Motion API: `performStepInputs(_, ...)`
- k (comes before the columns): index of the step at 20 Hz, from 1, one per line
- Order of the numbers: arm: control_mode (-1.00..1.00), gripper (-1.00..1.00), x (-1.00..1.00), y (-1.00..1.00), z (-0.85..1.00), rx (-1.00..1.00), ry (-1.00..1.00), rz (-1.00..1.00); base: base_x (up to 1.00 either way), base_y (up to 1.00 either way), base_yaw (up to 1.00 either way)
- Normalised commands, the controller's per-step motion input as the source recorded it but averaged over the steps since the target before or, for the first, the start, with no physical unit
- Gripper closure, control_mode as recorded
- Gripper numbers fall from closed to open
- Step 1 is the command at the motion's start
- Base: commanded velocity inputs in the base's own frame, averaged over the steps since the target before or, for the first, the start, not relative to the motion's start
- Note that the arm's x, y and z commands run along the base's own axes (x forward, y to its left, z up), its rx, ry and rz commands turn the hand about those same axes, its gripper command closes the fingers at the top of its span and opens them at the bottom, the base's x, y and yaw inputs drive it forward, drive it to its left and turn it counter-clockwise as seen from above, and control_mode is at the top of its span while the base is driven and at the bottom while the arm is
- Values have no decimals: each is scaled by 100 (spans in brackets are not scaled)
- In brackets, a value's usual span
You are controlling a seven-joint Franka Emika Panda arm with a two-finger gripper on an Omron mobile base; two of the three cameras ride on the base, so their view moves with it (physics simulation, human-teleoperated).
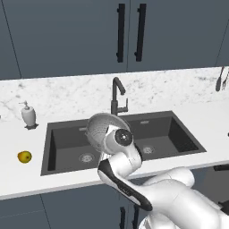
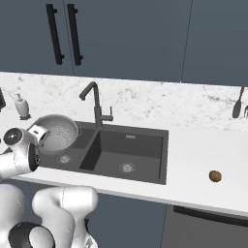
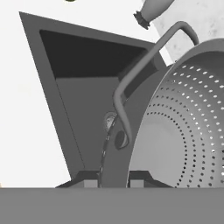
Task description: Put the colander in the sink, put the kiwi, pear in the colander, and turn on the sink faucet and pour water over the colander.
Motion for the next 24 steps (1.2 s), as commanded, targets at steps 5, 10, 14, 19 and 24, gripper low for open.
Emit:
performStepInputs(5, -100, 100, 67, 49, 0, -5, 4, 0, 0, 0, 0)
performStepInputs(10, -100, 100, 74, 44, -1, -5, 12, 0, 0, 0, 0)
performStepInputs(14, -100, 100, 61, 40, -9, -6, 16, 0, 0, 0, 0)
performStepInputs(19, -100, 100, 35, 27, -24, -13, 13, -1, 0, 0, 0)
performStepInputs(24, -100, 100, 15, 15, -34, -17, 9, -5, 0, 0, 0)
